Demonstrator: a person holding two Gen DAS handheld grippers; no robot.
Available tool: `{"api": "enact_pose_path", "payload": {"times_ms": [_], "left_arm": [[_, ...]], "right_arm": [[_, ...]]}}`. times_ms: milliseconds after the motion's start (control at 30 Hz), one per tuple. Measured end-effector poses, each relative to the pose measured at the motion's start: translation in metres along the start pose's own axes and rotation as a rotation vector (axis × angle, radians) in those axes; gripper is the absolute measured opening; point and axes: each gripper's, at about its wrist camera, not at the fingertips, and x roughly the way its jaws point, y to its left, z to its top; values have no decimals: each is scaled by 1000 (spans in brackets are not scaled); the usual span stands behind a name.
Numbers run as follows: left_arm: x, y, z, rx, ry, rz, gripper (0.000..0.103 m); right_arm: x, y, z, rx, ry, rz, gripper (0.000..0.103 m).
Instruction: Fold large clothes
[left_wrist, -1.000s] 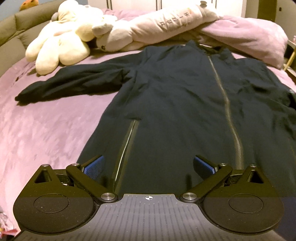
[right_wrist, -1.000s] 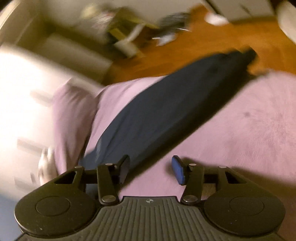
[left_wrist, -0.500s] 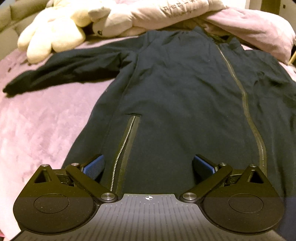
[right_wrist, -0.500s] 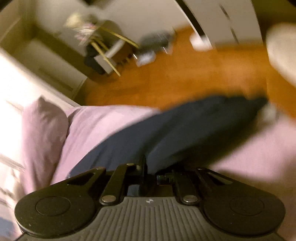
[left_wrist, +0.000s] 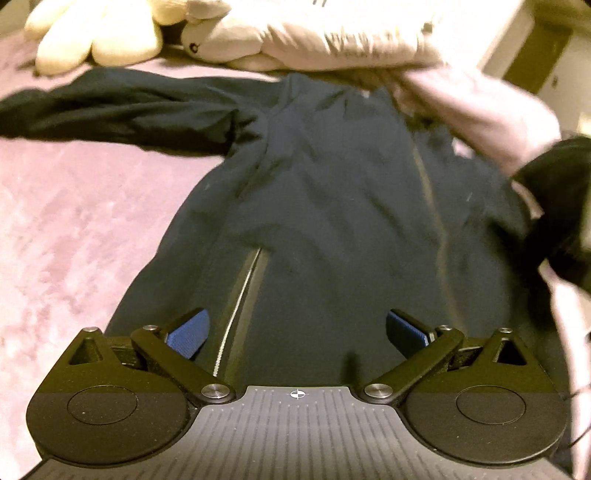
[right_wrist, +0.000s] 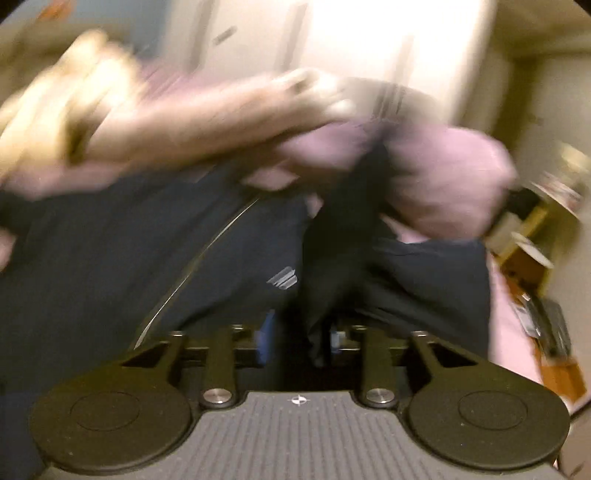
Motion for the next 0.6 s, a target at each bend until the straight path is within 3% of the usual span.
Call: {"api": "enact_pose_path", "payload": {"times_ms": [67, 200, 300, 400, 500, 567, 600], "left_arm": [[0, 0, 14, -31, 5, -38, 103], [5, -13, 39, -33, -16, -138, 103], [17, -29, 55, -44, -30, -207, 103], [44, -45, 64, -60, -4, -274, 103], [80, -63, 72, -78, 64, -323, 102], [101, -74, 77, -72, 97, -339, 87], [112, -80, 80, -73, 119, -340, 85]], "right_arm": [[4, 10, -14, -17, 55, 34, 36], [-22, -26, -43, 185, 96, 94, 47], [-53, -87, -83, 511, 100, 120, 48], [-84, -141, -145, 878, 123, 79, 47], [-105, -158, -176, 925, 145, -9, 47], [-112, -160, -179, 932, 125, 42, 47], [-115, -161, -176, 943, 107, 84, 47]]}}
